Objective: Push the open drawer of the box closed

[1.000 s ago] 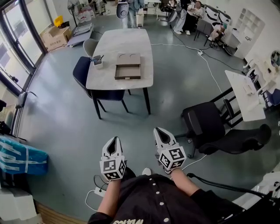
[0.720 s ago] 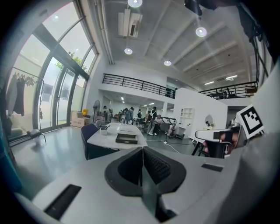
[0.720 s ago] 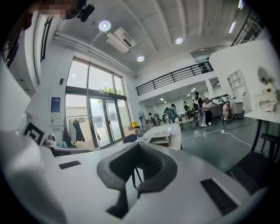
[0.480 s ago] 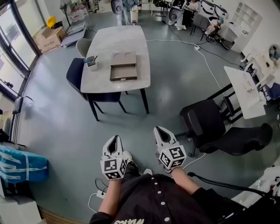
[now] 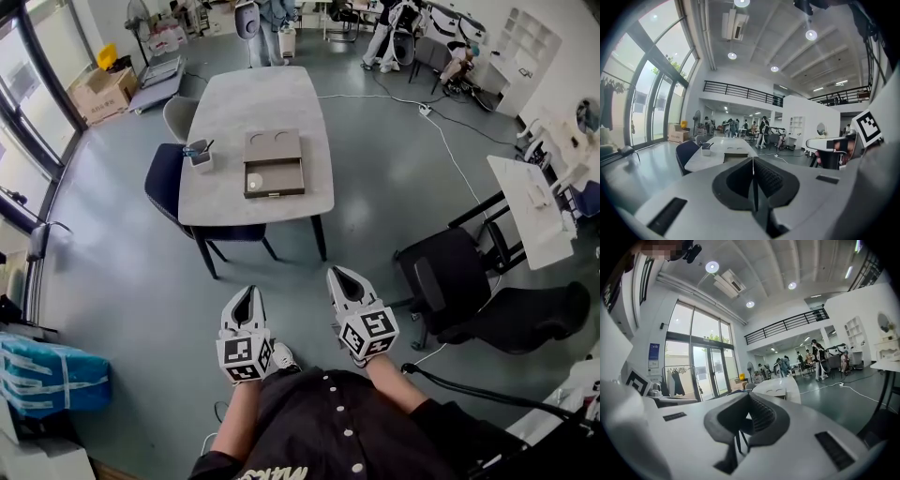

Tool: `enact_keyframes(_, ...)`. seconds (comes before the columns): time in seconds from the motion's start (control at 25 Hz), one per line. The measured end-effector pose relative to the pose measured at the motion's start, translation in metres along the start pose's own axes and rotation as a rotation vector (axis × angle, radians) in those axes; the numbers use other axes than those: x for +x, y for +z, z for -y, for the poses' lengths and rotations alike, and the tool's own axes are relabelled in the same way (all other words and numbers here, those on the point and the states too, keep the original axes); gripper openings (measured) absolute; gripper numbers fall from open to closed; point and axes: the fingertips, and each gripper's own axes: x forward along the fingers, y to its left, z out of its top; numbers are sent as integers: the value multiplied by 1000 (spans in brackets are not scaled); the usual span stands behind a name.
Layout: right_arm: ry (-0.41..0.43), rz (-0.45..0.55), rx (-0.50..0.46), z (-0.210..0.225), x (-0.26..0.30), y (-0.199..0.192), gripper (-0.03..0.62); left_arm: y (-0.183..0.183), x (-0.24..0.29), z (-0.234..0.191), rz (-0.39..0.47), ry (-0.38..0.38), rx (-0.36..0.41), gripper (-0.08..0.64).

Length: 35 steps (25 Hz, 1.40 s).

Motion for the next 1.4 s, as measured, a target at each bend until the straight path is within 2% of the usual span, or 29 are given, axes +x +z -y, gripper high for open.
enact_keyframes(0.36,-30,0,-1,-3,62,6,-3,15,45,-39,0,-38,-17,17)
enact_keyframes(0.84,-94,0,13,-1,111,1,-3,20,91,-76,-19,-106,-15,17)
enact_keyframes(1.4,-111,-35,33,16,164,-7,-3,19,139,-104,-52,-115,-38,17)
